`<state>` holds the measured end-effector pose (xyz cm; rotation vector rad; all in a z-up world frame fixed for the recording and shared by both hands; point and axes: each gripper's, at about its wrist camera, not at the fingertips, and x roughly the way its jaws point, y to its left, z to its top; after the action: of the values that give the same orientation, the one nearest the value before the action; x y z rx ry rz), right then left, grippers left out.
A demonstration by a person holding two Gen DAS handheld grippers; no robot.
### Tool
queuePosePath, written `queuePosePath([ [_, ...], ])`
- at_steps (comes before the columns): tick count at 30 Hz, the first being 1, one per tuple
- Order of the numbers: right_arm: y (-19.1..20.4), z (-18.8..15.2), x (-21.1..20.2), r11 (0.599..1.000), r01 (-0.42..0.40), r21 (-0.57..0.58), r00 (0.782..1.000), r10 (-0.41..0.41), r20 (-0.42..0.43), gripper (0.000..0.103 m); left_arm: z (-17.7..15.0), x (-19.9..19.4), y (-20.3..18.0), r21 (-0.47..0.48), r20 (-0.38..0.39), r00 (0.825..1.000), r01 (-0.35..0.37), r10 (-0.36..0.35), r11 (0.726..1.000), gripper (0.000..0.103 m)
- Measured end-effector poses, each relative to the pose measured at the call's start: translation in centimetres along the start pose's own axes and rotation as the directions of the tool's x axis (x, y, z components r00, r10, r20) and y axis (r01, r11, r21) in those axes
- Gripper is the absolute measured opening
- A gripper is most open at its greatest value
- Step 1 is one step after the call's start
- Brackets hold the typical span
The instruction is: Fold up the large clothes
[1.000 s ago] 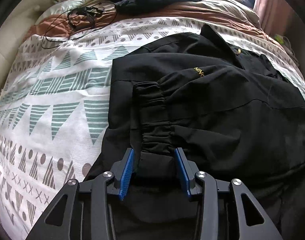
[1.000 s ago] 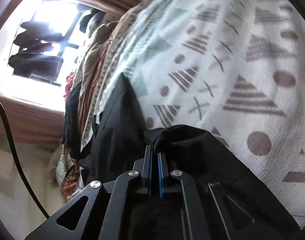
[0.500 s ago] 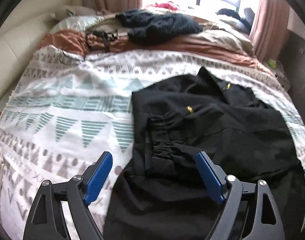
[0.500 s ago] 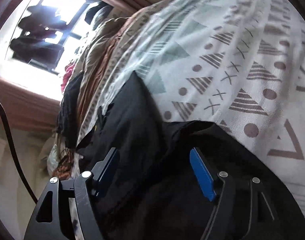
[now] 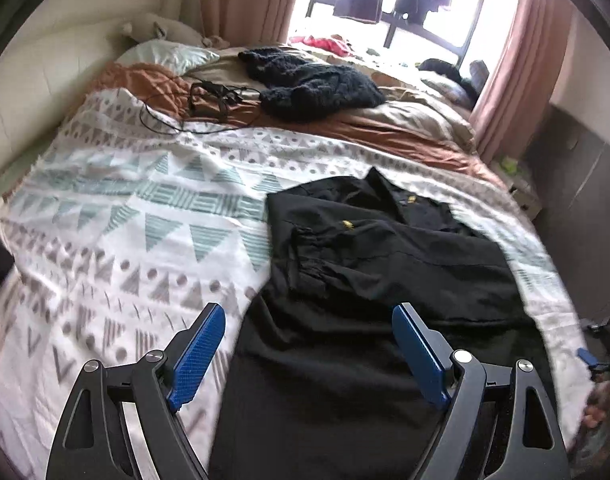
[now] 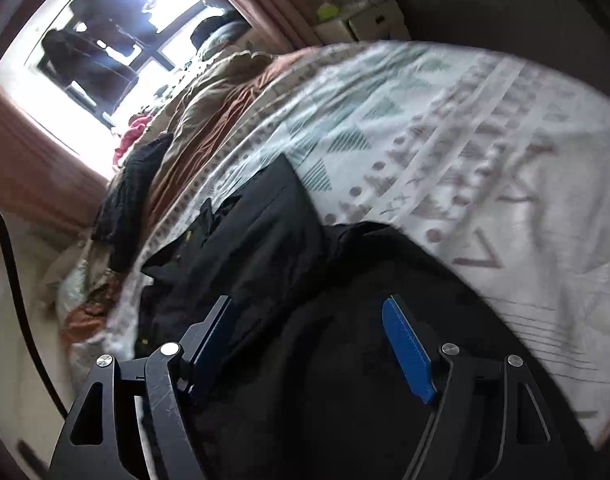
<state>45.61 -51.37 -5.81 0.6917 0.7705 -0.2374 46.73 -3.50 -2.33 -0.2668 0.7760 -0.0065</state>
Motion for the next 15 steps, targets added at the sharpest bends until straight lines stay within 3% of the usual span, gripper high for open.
queuePosePath([
  [5, -0.8, -1.5, -3.4, 1.0, -0.01, -0.007, 1.0, 0.01, 0.022, 0.076, -2.0, -3.7, 0.2, 0.006, 0.051, 0.999, -0.008, 0.008, 1.0, 0.086],
  [10, -2.1, -4.7, -6.3, 0.996, 0.082, -0.04, 0.995, -0.08, 0.063, 0.076, -3.9, -7.1, 1.1, 0.005, 0.081, 0.997, -0.01, 0.009, 1.0, 0.086],
  [15, -3.0, -8.2, -8.7, 0.991, 0.091, -0.094, 0.995, -0.086, 0.057, 0.076, -5.8, -10.5, 1.7, 0.011, 0.108, 0.994, 0.016, -0.017, 1.0, 0.086],
])
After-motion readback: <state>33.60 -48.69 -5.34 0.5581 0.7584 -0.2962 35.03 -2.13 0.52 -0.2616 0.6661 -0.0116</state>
